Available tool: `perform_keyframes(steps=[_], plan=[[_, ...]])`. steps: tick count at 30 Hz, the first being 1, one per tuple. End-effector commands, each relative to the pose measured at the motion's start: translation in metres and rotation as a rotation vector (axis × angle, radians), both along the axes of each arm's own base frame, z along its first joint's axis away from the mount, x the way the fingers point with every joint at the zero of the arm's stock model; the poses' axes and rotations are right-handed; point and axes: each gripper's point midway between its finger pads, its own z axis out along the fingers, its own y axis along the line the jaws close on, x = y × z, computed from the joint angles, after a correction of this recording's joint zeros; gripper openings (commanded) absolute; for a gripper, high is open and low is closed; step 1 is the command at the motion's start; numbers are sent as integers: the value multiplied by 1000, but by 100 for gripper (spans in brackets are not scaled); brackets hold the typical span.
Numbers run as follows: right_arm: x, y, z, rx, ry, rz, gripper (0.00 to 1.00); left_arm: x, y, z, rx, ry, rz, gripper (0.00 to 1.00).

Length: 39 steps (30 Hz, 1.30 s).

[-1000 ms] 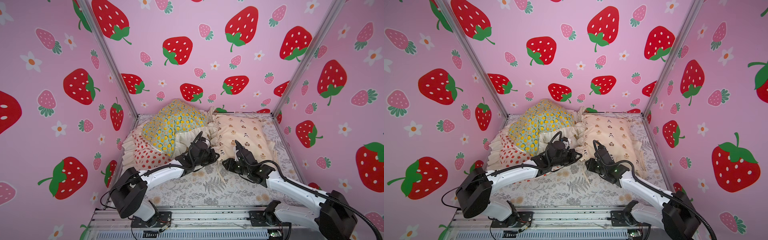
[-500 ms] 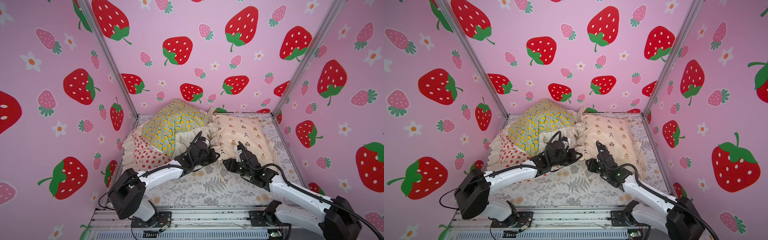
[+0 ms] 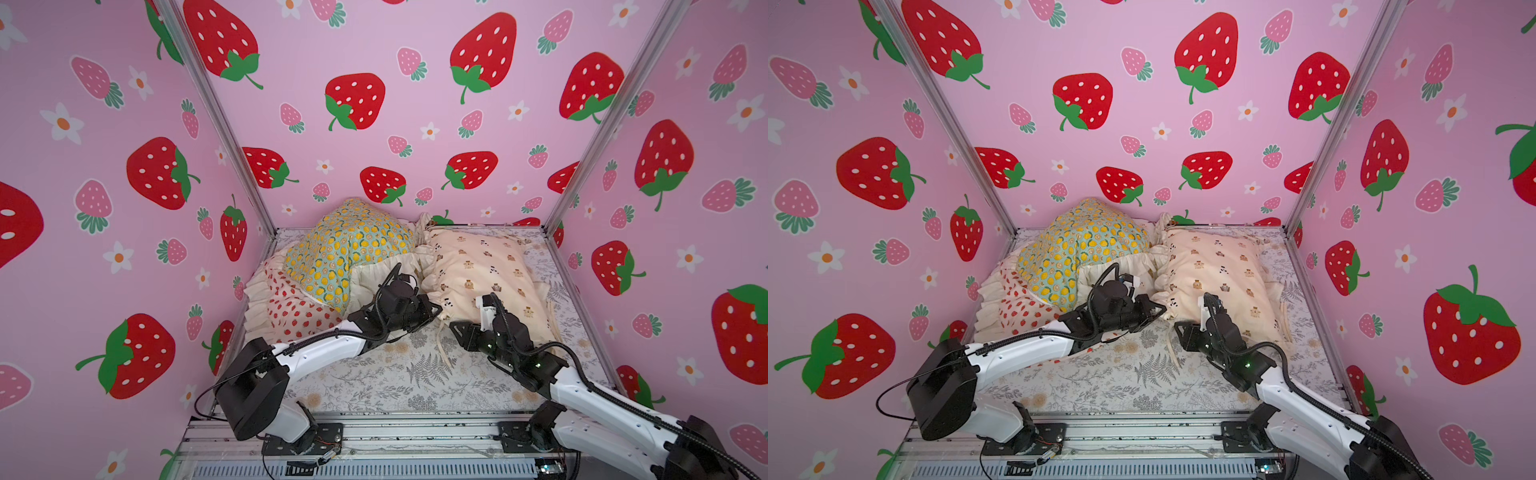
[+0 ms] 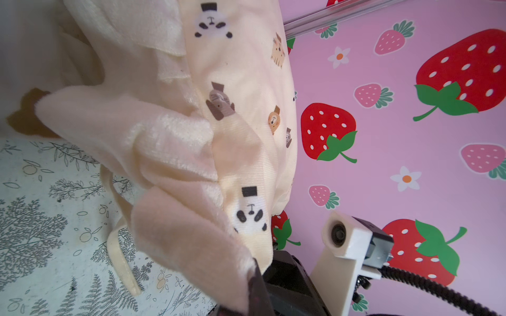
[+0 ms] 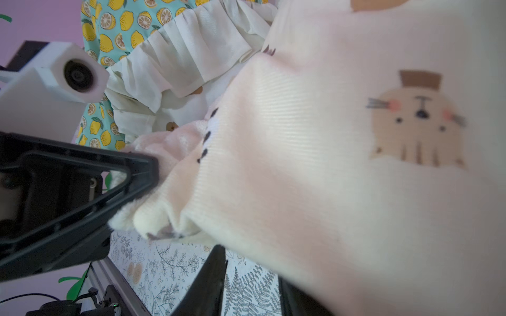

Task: Zip up pillowcases
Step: Zip the zipper on the pillowcase.

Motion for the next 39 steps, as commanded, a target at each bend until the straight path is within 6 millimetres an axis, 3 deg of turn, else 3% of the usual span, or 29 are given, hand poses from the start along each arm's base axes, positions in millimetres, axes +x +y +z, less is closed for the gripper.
perform_keyframes(steps=[1,6,20,25,32,39], plan=[[-2,1,19,67,-43,4,36,-1,-3,35,-106,-25,19,0],[-7,-1,27,108,-42,6,39,0,-1,41,-142,-8,44,0],[-21,-5,47,212,-4,24,42,3,-1,33,-204,58,99,0],[-22,-9,43,230,46,-10,42,4,0,33,-210,70,117,0],[-17,5,53,280,25,30,42,3,4,35,-227,94,144,0],[-6,-2,38,249,65,-36,43,2,7,39,-230,94,151,0]])
